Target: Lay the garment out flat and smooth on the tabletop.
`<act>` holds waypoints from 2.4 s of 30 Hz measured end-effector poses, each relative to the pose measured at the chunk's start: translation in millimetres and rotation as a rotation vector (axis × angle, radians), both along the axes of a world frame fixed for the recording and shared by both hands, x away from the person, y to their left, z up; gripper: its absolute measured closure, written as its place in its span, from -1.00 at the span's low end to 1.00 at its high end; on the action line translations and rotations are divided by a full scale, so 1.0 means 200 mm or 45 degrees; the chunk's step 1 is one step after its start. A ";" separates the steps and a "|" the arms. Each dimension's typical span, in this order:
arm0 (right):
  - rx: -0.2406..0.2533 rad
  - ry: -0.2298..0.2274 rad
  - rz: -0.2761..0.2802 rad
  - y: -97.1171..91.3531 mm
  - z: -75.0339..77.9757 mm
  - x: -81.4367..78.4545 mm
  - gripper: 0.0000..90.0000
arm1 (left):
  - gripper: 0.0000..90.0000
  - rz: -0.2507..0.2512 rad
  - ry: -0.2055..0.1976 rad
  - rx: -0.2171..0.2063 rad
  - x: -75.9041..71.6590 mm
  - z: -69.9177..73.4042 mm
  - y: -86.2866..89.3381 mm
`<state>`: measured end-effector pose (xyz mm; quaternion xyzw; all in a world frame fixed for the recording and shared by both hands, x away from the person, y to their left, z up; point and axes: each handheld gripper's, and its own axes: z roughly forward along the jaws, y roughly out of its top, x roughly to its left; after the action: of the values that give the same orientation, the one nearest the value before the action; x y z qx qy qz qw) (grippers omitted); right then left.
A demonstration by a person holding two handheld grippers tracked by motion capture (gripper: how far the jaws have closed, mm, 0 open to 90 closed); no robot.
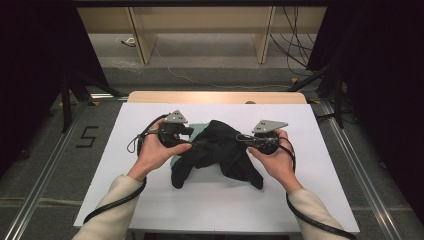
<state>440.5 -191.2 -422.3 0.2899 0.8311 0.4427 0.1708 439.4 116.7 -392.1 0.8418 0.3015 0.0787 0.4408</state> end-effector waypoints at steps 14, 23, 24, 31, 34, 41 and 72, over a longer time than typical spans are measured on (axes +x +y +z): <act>0.008 0.001 0.005 0.01 0.00 0.00 0.93 | 0.47 -0.060 0.122 0.026 0.09 -0.16 -0.06; 0.033 0.007 -0.003 -0.01 -0.02 0.00 0.69 | 0.93 0.076 0.010 -0.085 0.08 -0.06 -0.03; 0.037 0.006 -0.007 -0.01 -0.02 -0.01 0.63 | 0.93 0.089 0.002 -0.087 0.08 -0.06 -0.02; 0.062 0.010 0.015 -0.02 -0.02 -0.02 0.12 | 0.93 0.133 -0.026 -0.088 0.08 -0.04 0.01; 0.070 0.028 0.031 -0.03 -0.04 -0.05 -0.03 | 0.93 0.140 -0.030 -0.087 0.08 -0.04 0.01; 0.161 0.017 0.073 -0.07 0.00 -0.09 -0.18 | 0.94 0.142 -0.030 -0.083 0.08 -0.04 0.01; 0.234 -0.086 -0.020 -0.11 0.02 -0.13 0.80 | 0.93 0.086 -0.078 -0.114 0.03 -0.03 0.07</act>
<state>414.9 -212.4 -418.6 0.2956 0.7784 0.5254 0.1749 445.9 130.4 -398.4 0.8078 0.3193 0.1059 0.4841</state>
